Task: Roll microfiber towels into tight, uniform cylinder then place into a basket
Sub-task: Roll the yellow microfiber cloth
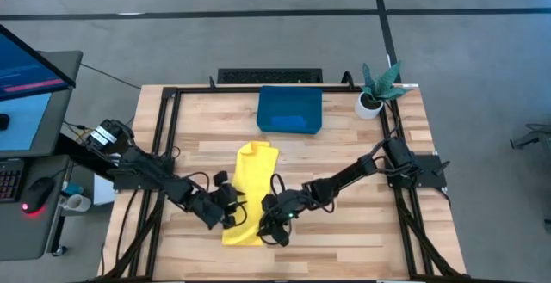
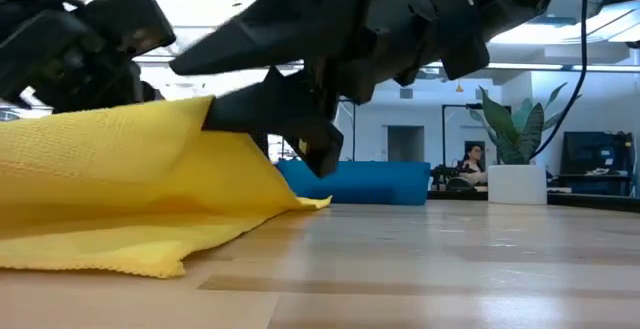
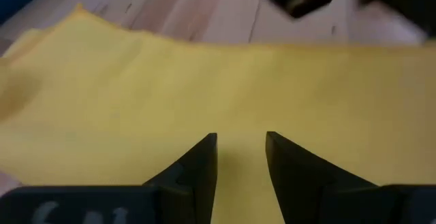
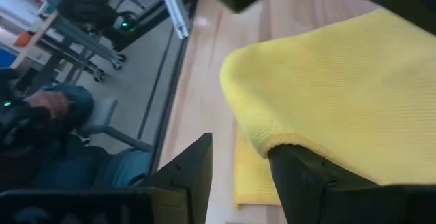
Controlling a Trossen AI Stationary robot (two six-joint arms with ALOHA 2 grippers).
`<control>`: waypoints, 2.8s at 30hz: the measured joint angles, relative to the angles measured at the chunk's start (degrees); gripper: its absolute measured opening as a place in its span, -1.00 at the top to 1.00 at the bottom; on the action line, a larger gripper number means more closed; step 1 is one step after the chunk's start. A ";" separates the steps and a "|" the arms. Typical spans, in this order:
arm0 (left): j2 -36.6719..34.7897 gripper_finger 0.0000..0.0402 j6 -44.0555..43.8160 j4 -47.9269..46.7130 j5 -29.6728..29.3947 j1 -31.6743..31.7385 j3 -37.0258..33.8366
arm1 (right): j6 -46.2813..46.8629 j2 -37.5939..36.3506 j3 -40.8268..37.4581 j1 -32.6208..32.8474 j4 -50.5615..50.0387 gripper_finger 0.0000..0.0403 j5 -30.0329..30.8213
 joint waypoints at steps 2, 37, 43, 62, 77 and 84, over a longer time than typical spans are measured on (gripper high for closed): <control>0.00 0.41 -0.37 2.38 0.10 0.47 0.00 | 0.45 0.01 0.00 -0.19 -0.96 0.19 0.21; 11.41 0.41 -3.07 15.18 7.48 8.55 0.04 | 1.53 0.95 -0.11 0.49 -1.05 0.19 2.95; 11.39 0.41 -4.07 14.65 7.37 9.03 0.04 | 0.21 0.88 -0.07 1.41 4.52 0.19 0.22; 11.39 0.41 -4.38 14.19 3.96 9.07 0.04 | 1.93 0.86 -0.04 2.28 9.20 0.19 -3.61; -2.54 0.41 3.07 -1.82 -3.09 4.42 0.02 | 0.35 -3.92 -0.09 -0.83 -8.92 0.19 -7.25; -16.37 0.41 3.46 -17.41 -10.06 8.81 0.00 | -7.16 -14.94 -0.09 -0.98 -25.58 0.19 0.48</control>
